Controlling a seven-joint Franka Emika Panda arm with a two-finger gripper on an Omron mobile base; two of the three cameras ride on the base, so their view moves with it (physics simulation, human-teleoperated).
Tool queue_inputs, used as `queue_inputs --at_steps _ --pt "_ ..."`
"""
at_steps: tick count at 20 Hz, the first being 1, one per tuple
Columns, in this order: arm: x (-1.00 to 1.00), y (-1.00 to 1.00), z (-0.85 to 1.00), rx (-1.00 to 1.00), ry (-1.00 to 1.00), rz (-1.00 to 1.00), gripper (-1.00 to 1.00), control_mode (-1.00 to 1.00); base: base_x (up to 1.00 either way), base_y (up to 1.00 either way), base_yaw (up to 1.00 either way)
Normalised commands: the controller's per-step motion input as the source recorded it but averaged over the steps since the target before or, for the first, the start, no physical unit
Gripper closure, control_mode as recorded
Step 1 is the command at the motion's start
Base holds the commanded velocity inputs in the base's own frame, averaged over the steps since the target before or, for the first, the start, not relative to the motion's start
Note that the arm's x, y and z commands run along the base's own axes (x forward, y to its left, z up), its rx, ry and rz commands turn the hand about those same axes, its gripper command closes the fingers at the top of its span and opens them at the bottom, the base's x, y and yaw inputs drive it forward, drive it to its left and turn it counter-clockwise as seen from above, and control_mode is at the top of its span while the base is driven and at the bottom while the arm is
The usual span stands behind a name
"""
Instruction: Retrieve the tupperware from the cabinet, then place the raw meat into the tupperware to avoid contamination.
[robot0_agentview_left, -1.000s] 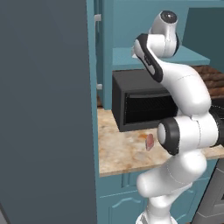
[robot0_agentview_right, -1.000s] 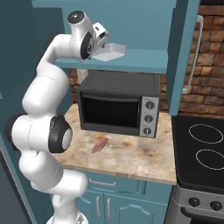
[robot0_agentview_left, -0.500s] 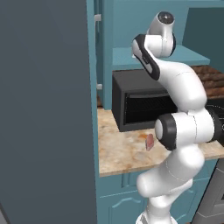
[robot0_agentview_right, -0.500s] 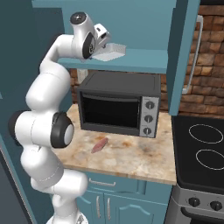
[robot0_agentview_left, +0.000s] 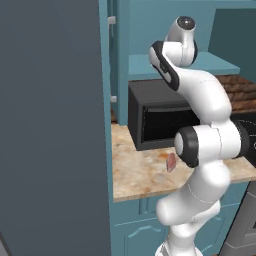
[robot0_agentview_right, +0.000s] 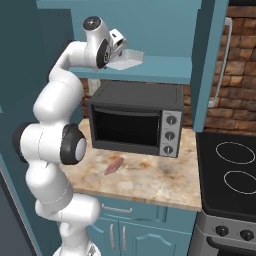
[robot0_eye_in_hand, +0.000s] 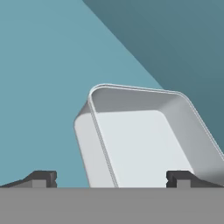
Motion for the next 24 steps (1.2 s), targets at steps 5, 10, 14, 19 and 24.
queue_inputs --at_steps 5,10,14,19,24 --pt "0.18 0.00 -0.04 0.00 0.00 0.00 -1.00 -1.00 0.00 0.00 0.00" --pt "0.16 0.00 -0.03 0.00 0.00 0.00 1.00 -1.00 0.00 0.00 0.00" --pt "0.13 0.00 -0.03 0.00 0.00 0.00 1.00 -1.00 0.00 0.00 0.00" --pt "0.03 0.00 -0.03 0.00 0.00 0.00 1.00 -1.00 0.00 0.00 0.00" --pt "0.00 0.00 -0.03 0.00 0.01 0.00 1.00 -1.00 0.00 0.00 0.00"
